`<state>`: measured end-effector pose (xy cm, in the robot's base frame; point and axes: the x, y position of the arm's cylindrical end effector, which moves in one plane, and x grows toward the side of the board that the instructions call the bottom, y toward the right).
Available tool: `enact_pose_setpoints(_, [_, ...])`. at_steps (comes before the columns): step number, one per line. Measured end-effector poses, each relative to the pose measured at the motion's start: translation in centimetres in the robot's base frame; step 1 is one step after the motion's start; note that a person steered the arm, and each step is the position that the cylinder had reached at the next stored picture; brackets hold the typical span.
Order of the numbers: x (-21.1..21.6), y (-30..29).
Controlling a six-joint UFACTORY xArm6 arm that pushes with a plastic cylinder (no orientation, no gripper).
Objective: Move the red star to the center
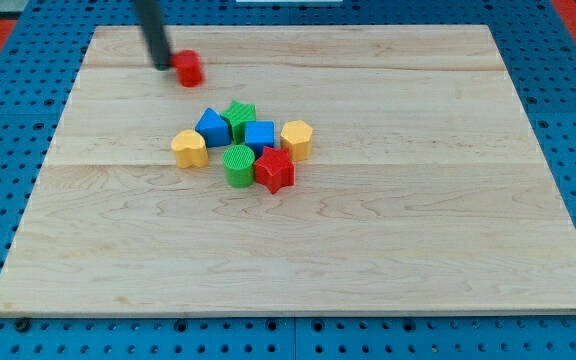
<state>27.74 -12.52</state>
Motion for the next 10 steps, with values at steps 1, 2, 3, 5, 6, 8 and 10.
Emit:
enact_pose_setpoints(1, [-1.8,3.3])
enact_pose_setpoints(2, [0.9,9.6])
enact_pose_setpoints(3, [7.2,13.0])
enact_pose_setpoints(5, [5.4,17.5])
enact_pose_setpoints(6, [5.4,17.5])
enact_pose_setpoints(8, [2.3,18.9])
enact_pose_setpoints(10, [9.4,32.3])
